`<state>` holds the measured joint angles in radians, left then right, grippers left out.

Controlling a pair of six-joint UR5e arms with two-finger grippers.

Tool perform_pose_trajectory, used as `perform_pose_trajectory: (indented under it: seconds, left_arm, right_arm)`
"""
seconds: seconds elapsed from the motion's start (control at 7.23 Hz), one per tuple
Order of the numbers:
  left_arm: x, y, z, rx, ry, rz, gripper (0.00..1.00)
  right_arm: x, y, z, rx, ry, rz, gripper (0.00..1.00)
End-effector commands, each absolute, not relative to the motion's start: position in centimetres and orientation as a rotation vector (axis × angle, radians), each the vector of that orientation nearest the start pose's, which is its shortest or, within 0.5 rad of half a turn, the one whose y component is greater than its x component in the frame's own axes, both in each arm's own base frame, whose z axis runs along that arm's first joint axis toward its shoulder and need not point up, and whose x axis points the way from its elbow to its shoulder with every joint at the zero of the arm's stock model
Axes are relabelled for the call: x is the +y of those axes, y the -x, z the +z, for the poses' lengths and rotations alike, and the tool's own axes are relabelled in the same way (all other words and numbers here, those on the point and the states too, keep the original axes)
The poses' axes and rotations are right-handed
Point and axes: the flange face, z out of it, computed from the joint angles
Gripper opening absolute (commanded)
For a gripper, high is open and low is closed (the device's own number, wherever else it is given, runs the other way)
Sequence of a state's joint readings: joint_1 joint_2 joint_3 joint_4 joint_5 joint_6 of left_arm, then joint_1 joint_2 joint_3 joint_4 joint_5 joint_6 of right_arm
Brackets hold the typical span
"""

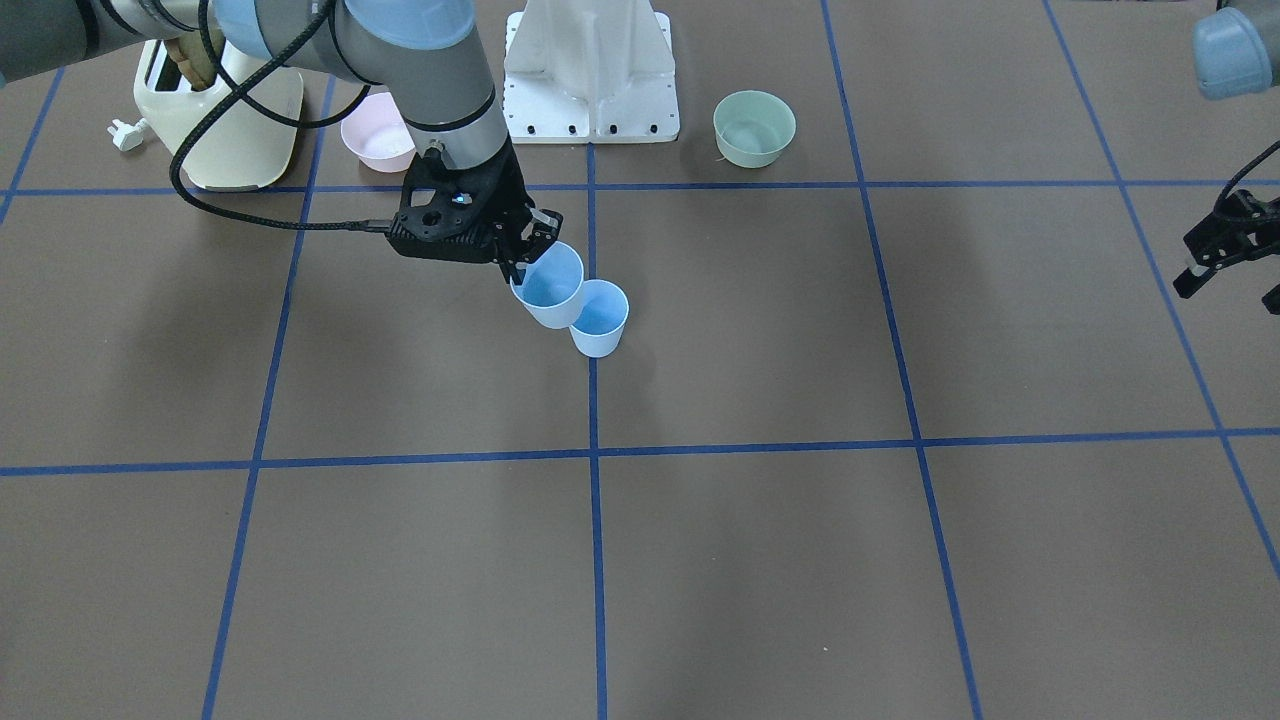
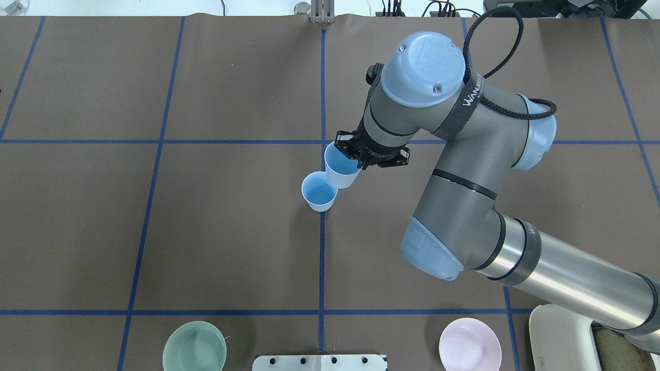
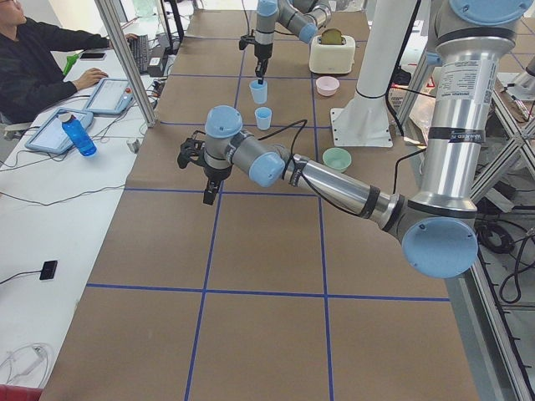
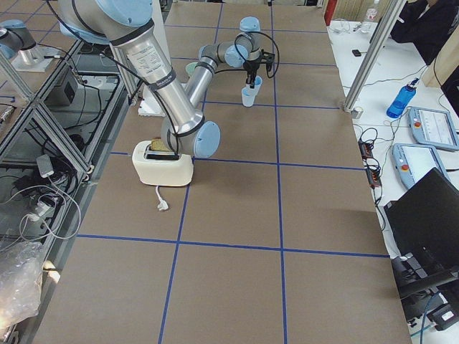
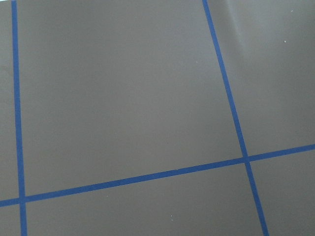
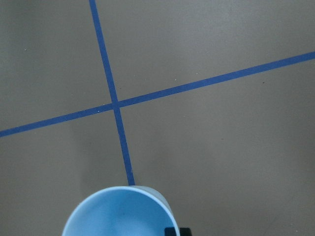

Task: Stack blue cups with both arms

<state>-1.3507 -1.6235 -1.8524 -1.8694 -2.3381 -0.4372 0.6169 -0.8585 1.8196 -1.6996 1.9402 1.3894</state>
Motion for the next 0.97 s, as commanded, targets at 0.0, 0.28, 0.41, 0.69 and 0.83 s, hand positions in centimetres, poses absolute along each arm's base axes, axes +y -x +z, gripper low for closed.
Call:
perform_pose_trajectory:
  seconds: [0.0,0.28,0.41,0.69,0.83]
  left_arm:
    - [-50.7,-4.4,48.8,0.902,-0.359,0.041,0.98]
    - [-49.6,-4.2,51.3,0.908,-0.383,0.05,0.98]
    - [-48.8,-4.0,52.2,0.906,-0.372,0.049,0.98]
    - [-48.5,-3.9,52.4,0.909,-0.384,0.052,0.98]
    - [-48.1,-3.7,52.8,0.909,-0.394,0.052,0.98]
  right_arm:
    - [-44.7,47.7,13.7,-0.903,0.002,0.238,0.0]
    - [-45.4,48.8,12.5,-0.903,0.003,0.237,0.0]
    - [-45.5,48.7,12.5,-0.903,0.002,0.237,0.0]
    - [-45.8,48.8,12.9,-0.896,0.001,0.24,0.0]
    - [-46.1,49.2,13.3,-0.886,0.004,0.242,0.0]
